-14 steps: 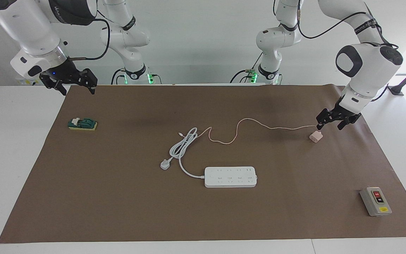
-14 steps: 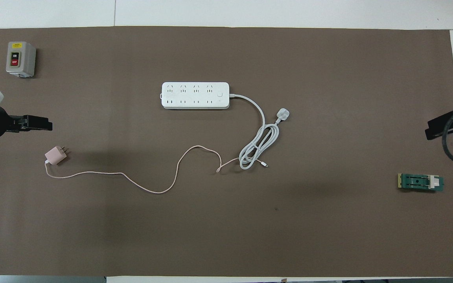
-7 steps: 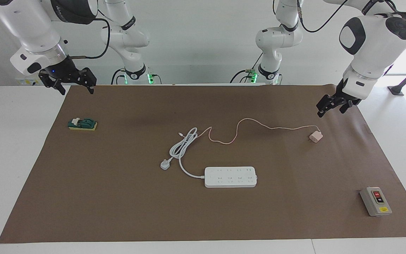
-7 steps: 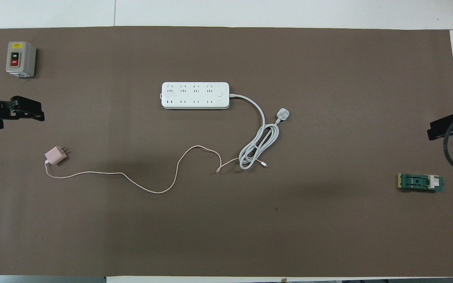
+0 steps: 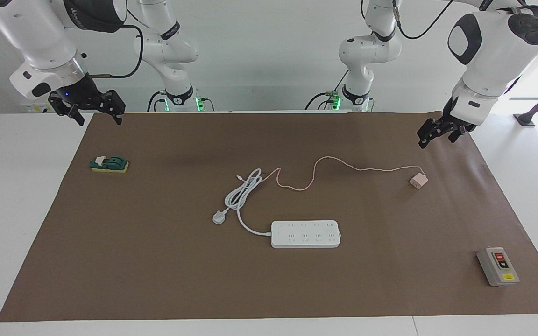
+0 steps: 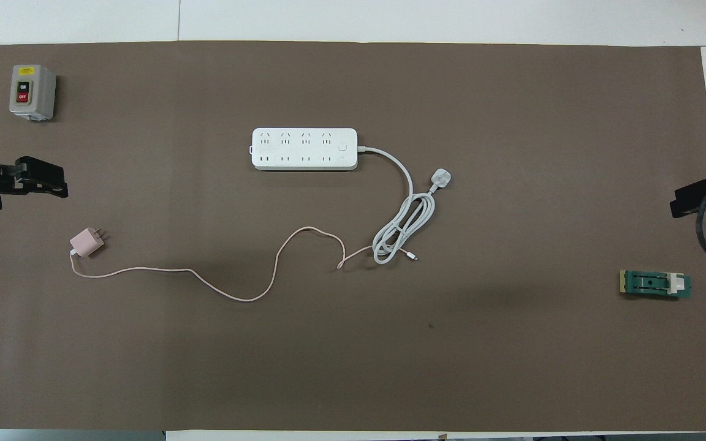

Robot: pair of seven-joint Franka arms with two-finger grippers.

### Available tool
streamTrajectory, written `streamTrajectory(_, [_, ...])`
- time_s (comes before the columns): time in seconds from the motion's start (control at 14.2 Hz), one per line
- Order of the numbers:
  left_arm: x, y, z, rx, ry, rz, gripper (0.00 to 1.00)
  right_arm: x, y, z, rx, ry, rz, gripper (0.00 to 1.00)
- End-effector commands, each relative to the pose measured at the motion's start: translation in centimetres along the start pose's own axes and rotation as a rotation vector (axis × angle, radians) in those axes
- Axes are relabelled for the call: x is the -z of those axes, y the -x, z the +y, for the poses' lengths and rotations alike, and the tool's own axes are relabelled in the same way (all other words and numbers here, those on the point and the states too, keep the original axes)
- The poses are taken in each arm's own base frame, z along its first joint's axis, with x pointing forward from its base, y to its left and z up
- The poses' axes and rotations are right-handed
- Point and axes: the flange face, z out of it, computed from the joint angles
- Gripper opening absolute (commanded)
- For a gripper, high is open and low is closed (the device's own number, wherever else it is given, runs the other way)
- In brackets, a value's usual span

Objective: Unplug charger and place it aside

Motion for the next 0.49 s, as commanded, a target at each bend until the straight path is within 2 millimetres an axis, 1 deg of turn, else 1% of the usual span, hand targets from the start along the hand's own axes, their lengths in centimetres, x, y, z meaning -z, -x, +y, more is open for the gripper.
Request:
streamTrajectory(0.0, [-0.31, 0.56, -0.3, 0.004, -0.02, -0.018, 1.0, 0.09, 0.39, -0.19, -0.008, -0.008, 0.015, 1.0])
streamTrajectory(0.42, [-0.13, 0.74, -1.15, -0.011, -0.018, -0.017, 1.0, 0.07, 0.4, -0.36, 0.0, -0.008, 0.012, 1.0])
